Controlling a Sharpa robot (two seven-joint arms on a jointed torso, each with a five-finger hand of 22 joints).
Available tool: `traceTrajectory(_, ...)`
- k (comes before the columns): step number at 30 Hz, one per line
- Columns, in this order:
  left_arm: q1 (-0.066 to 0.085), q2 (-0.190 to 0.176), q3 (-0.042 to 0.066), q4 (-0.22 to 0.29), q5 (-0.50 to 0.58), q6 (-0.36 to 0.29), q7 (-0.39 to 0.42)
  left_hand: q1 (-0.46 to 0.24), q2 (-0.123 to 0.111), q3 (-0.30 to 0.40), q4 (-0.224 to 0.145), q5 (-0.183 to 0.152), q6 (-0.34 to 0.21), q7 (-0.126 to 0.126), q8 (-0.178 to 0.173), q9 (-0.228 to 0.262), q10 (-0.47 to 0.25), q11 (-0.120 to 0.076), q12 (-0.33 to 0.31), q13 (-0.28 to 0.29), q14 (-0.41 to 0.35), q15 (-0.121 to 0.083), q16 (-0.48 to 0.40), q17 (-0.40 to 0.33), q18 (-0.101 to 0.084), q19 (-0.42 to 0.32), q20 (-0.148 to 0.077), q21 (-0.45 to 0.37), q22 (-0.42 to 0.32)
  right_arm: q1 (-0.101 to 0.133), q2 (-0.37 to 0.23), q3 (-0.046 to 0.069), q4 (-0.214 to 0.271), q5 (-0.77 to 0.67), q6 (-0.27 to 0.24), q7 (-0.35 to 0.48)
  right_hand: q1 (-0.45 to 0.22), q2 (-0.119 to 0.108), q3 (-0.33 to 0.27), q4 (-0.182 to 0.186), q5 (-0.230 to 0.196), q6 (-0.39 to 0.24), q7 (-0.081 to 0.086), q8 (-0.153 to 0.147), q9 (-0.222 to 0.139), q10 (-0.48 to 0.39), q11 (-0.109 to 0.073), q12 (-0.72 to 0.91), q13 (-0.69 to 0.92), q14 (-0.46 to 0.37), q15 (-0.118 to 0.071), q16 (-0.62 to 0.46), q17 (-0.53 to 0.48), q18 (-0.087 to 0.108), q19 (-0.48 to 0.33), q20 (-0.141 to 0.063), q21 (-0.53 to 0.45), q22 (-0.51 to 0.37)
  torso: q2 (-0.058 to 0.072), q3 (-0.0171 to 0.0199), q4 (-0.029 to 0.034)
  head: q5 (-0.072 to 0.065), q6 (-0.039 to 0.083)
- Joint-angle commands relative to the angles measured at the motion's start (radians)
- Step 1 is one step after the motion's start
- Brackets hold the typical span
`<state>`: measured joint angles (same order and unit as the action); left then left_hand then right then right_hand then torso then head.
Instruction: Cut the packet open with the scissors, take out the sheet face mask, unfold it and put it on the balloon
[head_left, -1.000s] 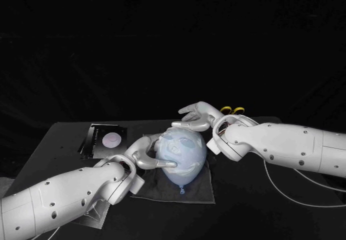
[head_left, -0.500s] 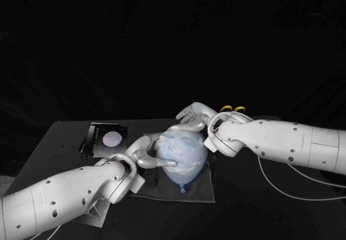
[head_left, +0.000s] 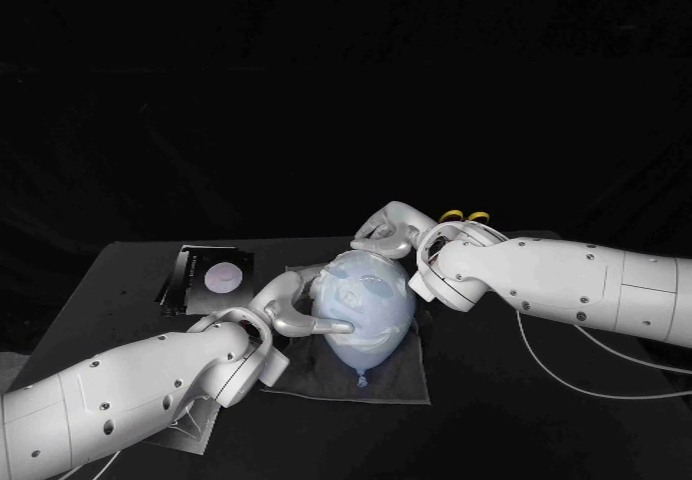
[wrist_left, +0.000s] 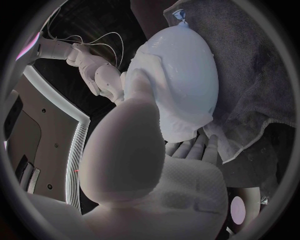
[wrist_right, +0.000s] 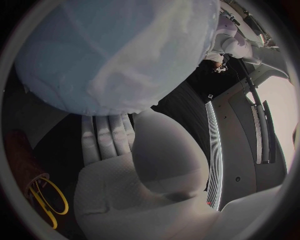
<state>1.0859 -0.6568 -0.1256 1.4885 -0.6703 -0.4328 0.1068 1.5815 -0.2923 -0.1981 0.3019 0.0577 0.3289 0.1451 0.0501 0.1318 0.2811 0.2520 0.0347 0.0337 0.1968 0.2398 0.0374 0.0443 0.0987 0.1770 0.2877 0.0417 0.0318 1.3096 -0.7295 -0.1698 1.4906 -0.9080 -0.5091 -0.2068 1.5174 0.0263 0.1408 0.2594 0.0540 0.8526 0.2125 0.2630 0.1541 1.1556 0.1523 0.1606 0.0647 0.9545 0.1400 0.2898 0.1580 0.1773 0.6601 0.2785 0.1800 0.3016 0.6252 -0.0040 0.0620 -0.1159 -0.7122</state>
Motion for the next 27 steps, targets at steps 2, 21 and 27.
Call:
traceTrajectory(2,-0.001,0.003,-0.001,0.003,-0.005,0.015,-0.009,0.009,0.000,0.007,0.001,0.002,0.006,0.145,0.005,0.000,0.007,0.003,0.001,0.001,0.007,-0.001,0.002,0.001,0.011,-0.003,0.003,-0.003,-0.001,-0.001,-0.001,-0.001,-0.001,-0.033,-0.002,0.008,0.077,-0.032,0.075,-0.037,-0.006,0.006,0.003,0.011,0.001,0.033,-0.012,-0.016,-0.001,0.032,-0.012,0.013,0.010,0.010,0.044,-0.011,0.022,0.004,0.000,-0.0009,0.0005,-0.002,-0.005)
traceTrajectory(21,-0.001,0.006,-0.001,-0.001,-0.004,0.017,0.001,0.009,0.000,0.006,0.001,0.001,0.009,0.145,0.007,0.001,0.010,0.002,0.001,0.001,0.007,-0.002,0.002,0.002,0.013,-0.003,0.004,-0.003,-0.001,-0.002,-0.069,-0.001,0.036,-0.027,-0.206,0.184,-0.153,-0.167,0.379,-0.182,-0.006,-0.013,0.044,-0.020,-0.032,-0.062,0.040,-0.099,-0.004,-0.003,0.030,-0.120,-0.011,-0.057,-0.112,-0.045,0.244,0.252,-0.002,-0.0010,-0.0002,-0.013,-0.002)
traceTrajectory(27,-0.003,-0.001,-0.001,-0.001,0.015,0.004,0.055,-0.006,-0.012,-0.009,0.001,0.002,0.014,0.142,0.009,0.003,0.001,-0.001,-0.002,0.000,0.001,-0.005,0.000,0.001,0.012,-0.005,0.005,-0.003,-0.001,-0.002,-0.111,-0.001,0.066,0.165,-0.196,0.350,-0.231,-0.194,0.299,-0.120,-0.004,-0.032,0.055,-0.033,-0.036,-0.101,0.057,-0.098,-0.002,-0.068,0.054,-0.162,-0.028,-0.036,-0.202,0.004,0.112,0.163,0.000,-0.0012,-0.0007,-0.013,0.000)
